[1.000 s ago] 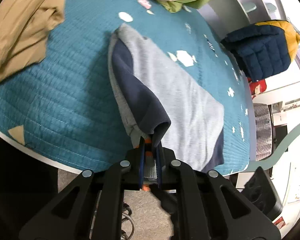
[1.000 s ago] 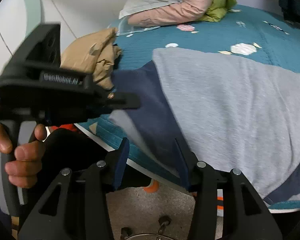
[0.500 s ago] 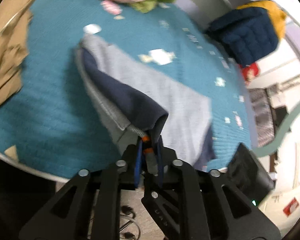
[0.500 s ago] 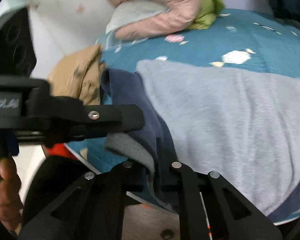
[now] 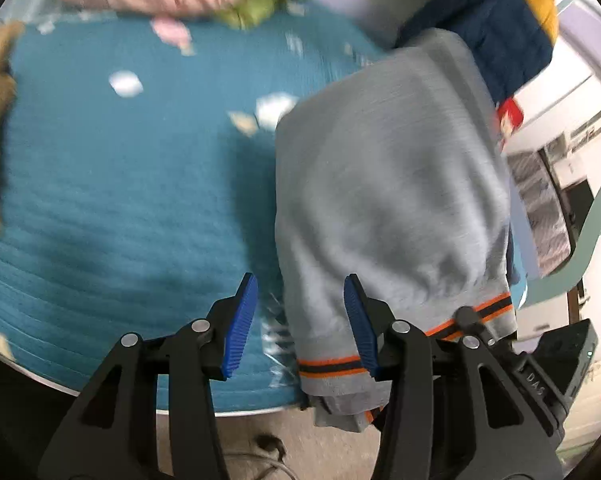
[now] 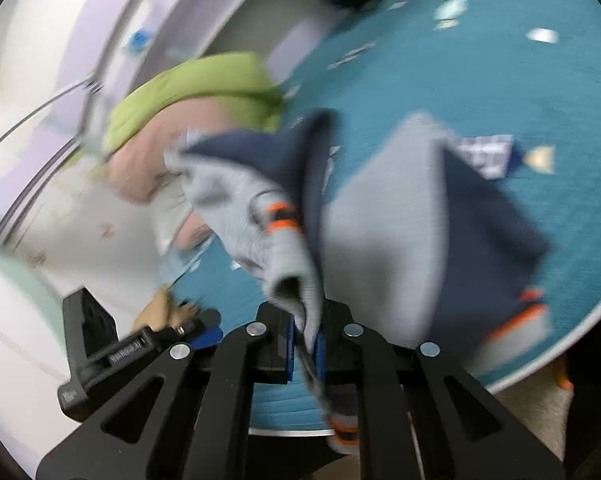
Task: Fold large clothes
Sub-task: 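Grasp the folded jacket's striped hem edge with both grippers, then lift the folded grey jacket by its striped edge with both grippers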
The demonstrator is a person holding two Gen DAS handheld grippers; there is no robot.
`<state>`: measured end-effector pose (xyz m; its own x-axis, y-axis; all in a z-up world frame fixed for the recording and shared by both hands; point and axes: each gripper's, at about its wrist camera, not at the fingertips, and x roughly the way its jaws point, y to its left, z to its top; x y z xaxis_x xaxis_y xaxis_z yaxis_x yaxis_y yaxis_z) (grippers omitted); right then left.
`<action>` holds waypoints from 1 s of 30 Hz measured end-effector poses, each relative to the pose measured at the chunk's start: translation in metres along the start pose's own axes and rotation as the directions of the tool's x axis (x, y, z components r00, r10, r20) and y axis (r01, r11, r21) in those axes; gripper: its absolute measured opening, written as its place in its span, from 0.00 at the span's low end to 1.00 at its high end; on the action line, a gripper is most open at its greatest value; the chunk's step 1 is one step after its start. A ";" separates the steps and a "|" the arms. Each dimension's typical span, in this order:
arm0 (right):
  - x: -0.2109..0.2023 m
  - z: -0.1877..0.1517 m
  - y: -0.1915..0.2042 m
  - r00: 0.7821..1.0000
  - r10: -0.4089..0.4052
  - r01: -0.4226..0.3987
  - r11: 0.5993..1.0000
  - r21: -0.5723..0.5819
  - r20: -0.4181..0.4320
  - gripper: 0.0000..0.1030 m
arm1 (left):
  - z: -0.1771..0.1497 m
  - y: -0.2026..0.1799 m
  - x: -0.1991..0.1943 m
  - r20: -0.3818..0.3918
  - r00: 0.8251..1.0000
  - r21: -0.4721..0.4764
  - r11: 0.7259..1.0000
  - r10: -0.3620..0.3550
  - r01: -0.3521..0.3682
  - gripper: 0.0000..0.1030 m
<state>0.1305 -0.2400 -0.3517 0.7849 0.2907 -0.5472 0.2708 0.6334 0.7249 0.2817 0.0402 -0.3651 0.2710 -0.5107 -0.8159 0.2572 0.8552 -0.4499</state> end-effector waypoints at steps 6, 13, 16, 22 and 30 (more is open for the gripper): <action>0.014 -0.005 -0.072 0.983 -0.155 0.169 0.973 0.156 -0.100 0.13 | -0.023 -0.010 0.063 -0.113 0.993 -0.020 1.000 0.019 -0.021 0.65; -0.012 0.009 -0.076 0.975 -0.192 0.210 0.958 0.195 -0.108 0.45 | -0.027 -0.012 0.083 -0.130 0.990 -0.027 0.998 0.058 -0.062 0.71; -0.020 0.015 -0.087 0.974 -0.193 0.214 0.955 0.207 -0.117 0.54 | -0.027 -0.012 0.082 -0.125 0.991 -0.024 0.998 0.058 -0.061 0.72; 0.006 0.014 -0.107 0.966 -0.134 0.190 0.948 0.255 -0.222 0.55 | -0.025 -0.014 0.079 -0.135 0.990 -0.026 0.998 0.050 -0.054 0.72; 0.016 0.019 -0.114 0.961 -0.079 0.159 0.943 0.291 -0.266 0.58 | -0.033 -0.019 0.089 -0.174 0.984 -0.073 0.997 -0.032 0.019 0.72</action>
<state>0.1227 -0.3211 -0.4350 0.5841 0.4201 -0.6945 0.5422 0.4348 0.7190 0.2705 -0.0190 -0.4408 0.0968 -0.5144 -0.8520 0.1943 0.8494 -0.4907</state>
